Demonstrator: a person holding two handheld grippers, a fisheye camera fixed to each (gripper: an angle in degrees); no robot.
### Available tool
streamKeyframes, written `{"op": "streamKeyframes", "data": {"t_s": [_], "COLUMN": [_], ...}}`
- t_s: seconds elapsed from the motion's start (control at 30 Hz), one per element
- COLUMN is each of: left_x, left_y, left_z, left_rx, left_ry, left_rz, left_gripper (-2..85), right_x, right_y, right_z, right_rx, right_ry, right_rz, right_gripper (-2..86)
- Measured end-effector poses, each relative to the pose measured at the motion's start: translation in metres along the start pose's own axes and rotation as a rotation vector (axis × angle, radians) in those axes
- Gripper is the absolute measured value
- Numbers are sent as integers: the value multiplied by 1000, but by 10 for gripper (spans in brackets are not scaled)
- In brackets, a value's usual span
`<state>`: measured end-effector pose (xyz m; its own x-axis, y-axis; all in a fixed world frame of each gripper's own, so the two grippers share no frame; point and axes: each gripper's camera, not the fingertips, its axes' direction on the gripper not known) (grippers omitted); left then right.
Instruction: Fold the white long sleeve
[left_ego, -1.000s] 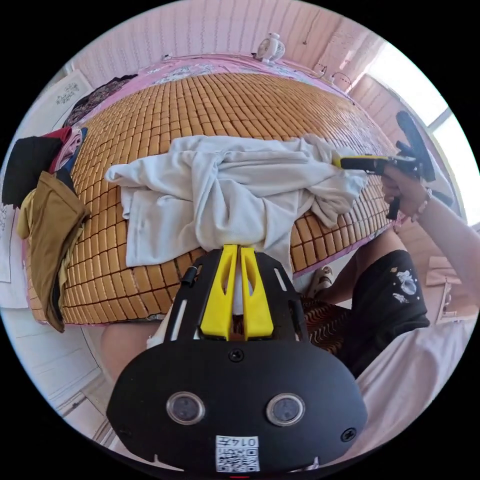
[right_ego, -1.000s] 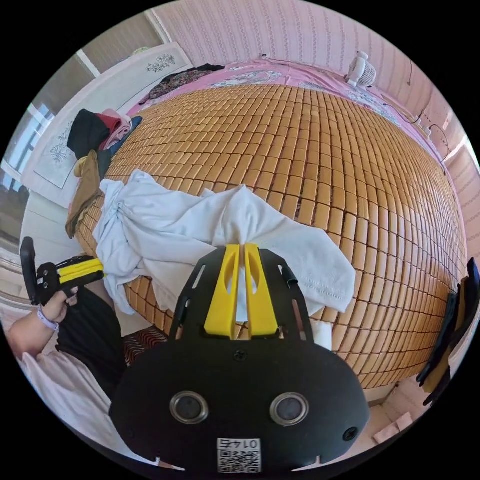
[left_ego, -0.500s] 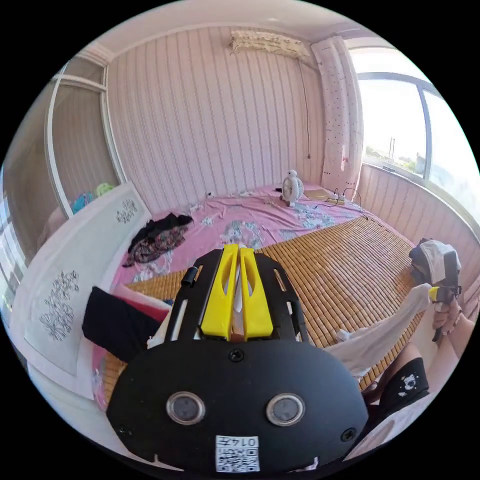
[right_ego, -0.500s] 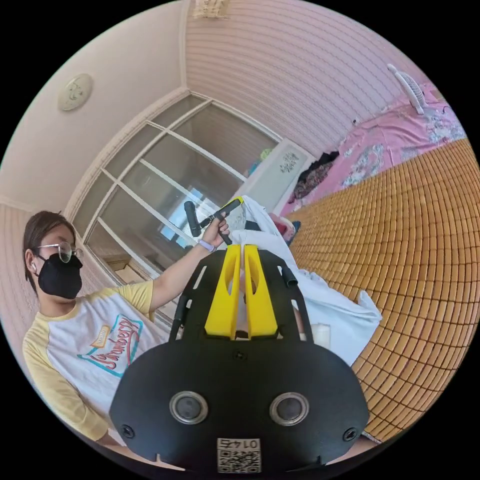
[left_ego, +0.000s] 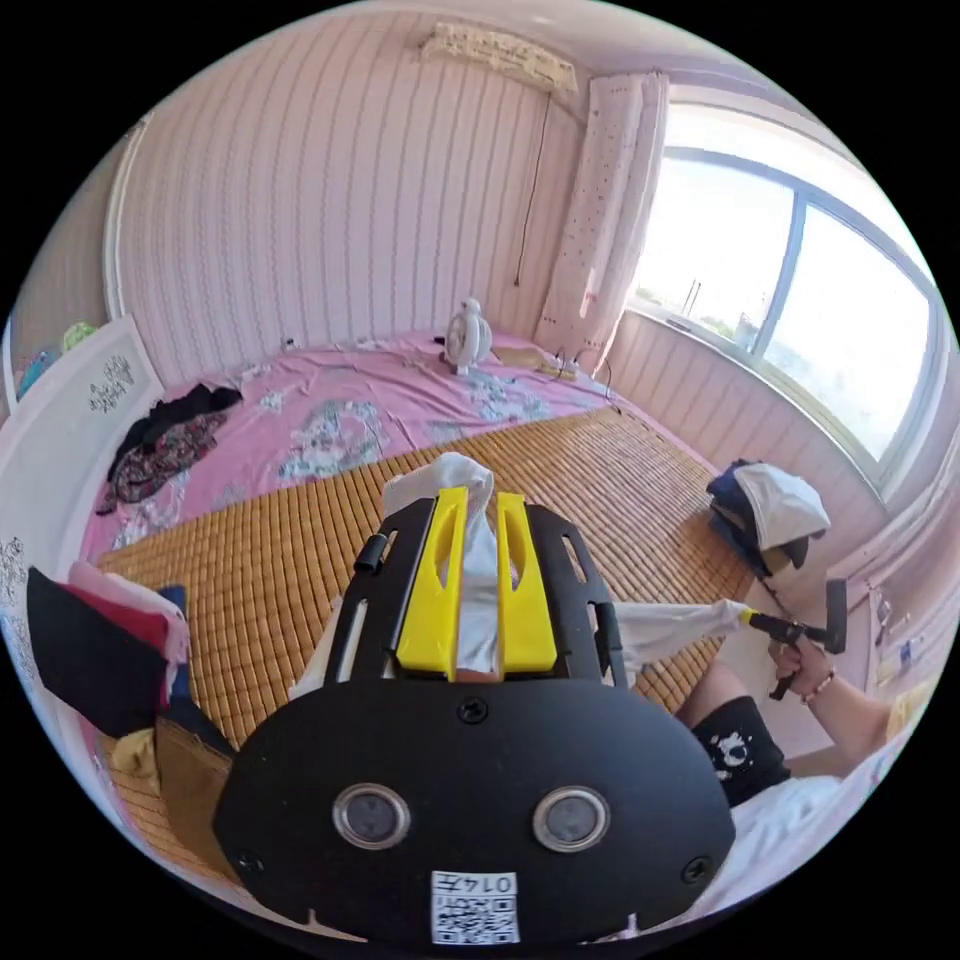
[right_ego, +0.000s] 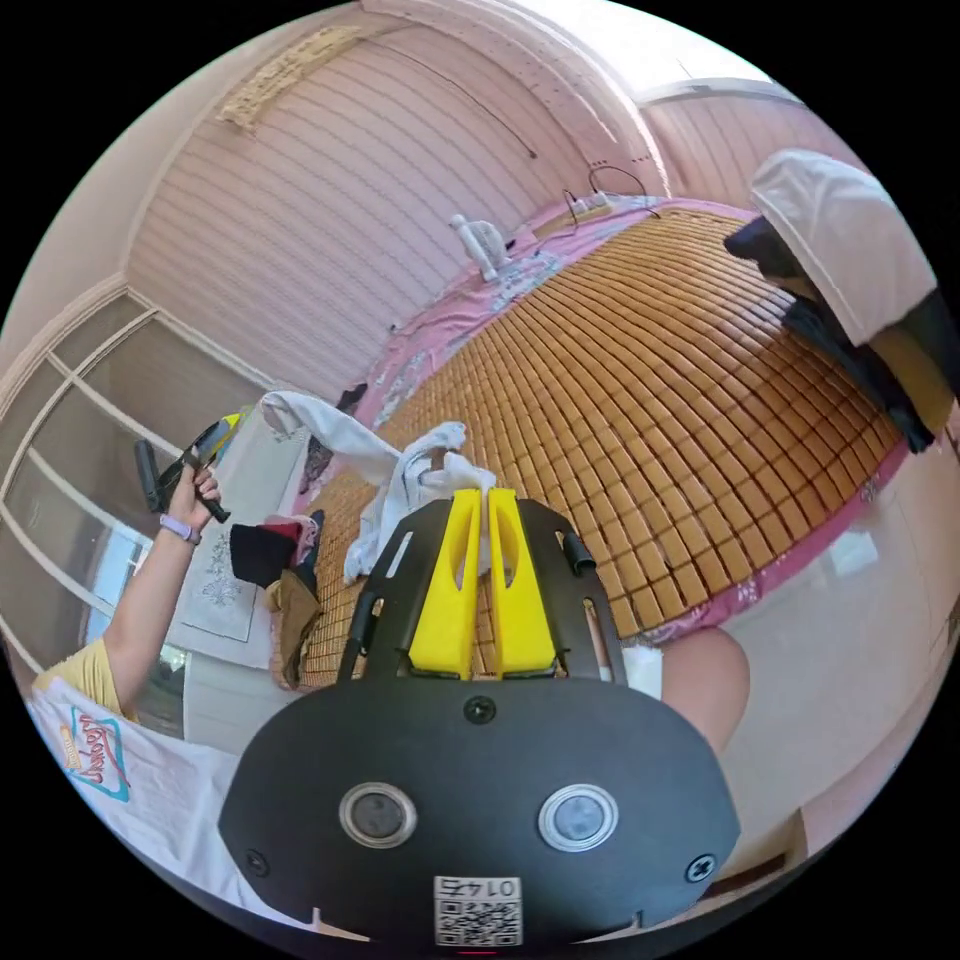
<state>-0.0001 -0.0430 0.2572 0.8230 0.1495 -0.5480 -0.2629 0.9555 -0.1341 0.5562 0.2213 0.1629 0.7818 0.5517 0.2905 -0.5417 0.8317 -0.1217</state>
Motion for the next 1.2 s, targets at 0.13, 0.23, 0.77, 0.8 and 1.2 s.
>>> {"op": "streamKeyframes", "data": {"t_s": [0.13, 0.23, 0.77, 0.8, 1.2], "left_x": [12, 34, -92, -103, -125], "left_y": [144, 194, 98, 97, 179], "left_z": [47, 66, -2, -9, 30], "left_rx": [-248, -337, -167, -145, -284], "left_ry": [151, 185, 25, 23, 114], "left_rz": [-48, -106, -293, -322, -421], "left_gripper": [48, 64, -1, 1, 59], "right_x": [36, 41, -15, 2, 69], "right_y": [28, 36, -3, -2, 65], "right_z": [1, 0, -50, -34, 53], "right_rx": [-16, -30, 116, 41, -253], "right_ry": [4, -44, -233, -199, 114], "right_rz": [84, 95, -143, -61, 105], "right_gripper": [5, 6, 5, 5, 5]}}
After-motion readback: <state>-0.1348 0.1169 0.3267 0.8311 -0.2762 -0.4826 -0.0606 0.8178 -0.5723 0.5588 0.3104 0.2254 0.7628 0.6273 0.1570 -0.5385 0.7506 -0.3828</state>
